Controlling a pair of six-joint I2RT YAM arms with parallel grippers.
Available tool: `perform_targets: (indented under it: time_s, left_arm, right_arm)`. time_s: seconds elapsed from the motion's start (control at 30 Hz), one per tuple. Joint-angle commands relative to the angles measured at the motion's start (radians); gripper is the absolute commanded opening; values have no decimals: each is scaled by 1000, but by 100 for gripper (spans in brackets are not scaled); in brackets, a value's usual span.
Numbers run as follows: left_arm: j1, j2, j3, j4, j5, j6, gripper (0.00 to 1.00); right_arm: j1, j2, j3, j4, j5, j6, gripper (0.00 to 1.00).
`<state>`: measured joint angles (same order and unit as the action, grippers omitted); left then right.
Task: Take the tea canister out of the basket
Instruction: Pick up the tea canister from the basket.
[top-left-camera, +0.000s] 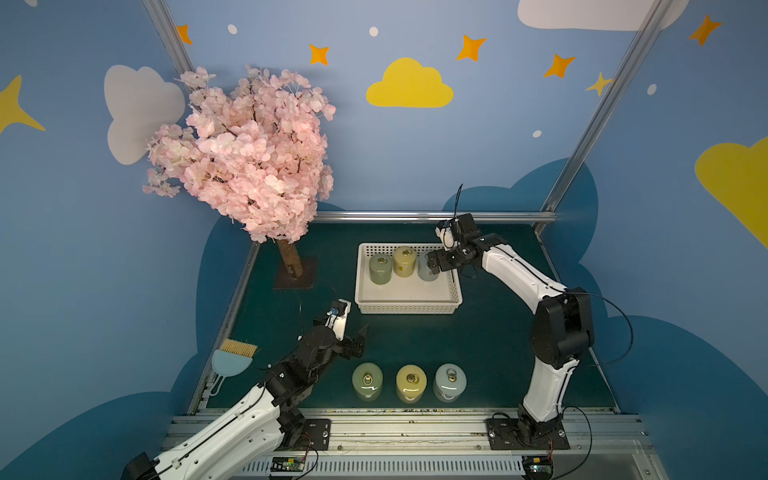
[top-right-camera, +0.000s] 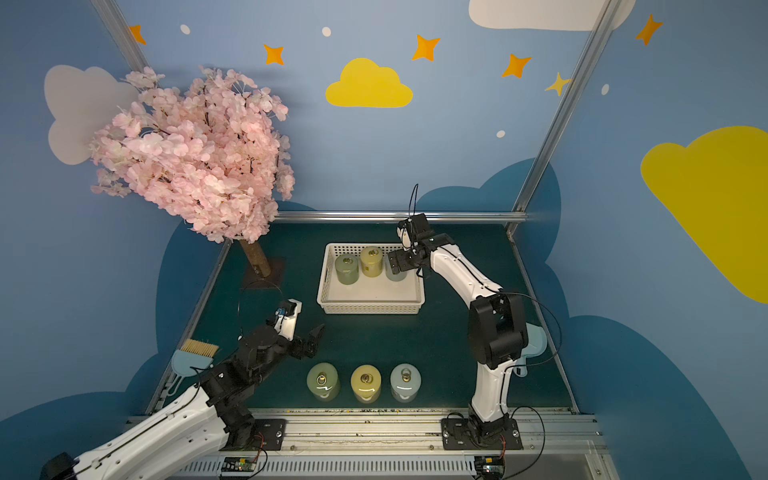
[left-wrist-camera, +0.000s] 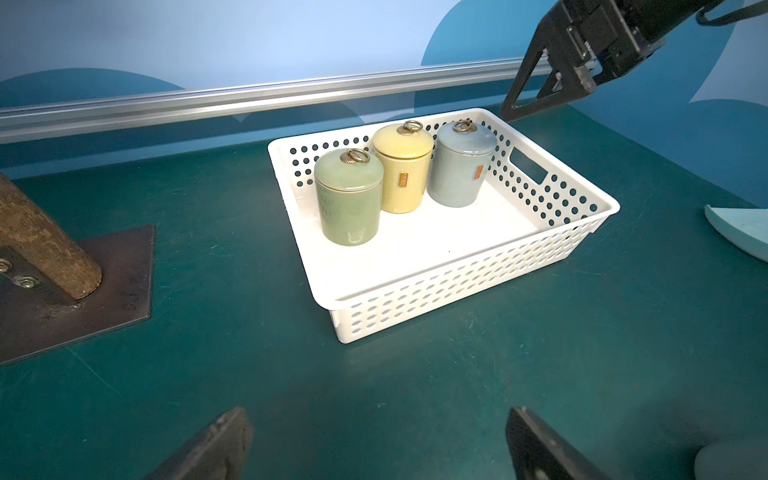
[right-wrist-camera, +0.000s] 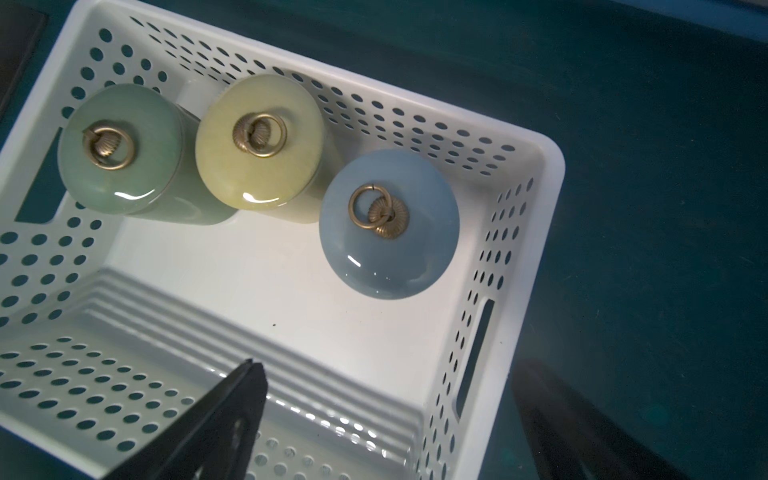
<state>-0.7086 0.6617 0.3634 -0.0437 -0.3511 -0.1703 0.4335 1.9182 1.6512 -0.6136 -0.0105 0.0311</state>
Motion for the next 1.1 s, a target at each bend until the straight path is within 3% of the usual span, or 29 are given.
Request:
perform_targets:
  time_s: [0.0, 1.07]
  left_arm:
    - [3, -7, -7, 23, -18, 15, 100]
    - [3, 12, -11, 37, -26, 22, 100]
  right_arm:
    - [-6, 35, 44, -33, -13, -17, 98]
    - [-5, 305, 270, -48, -26, -38, 98]
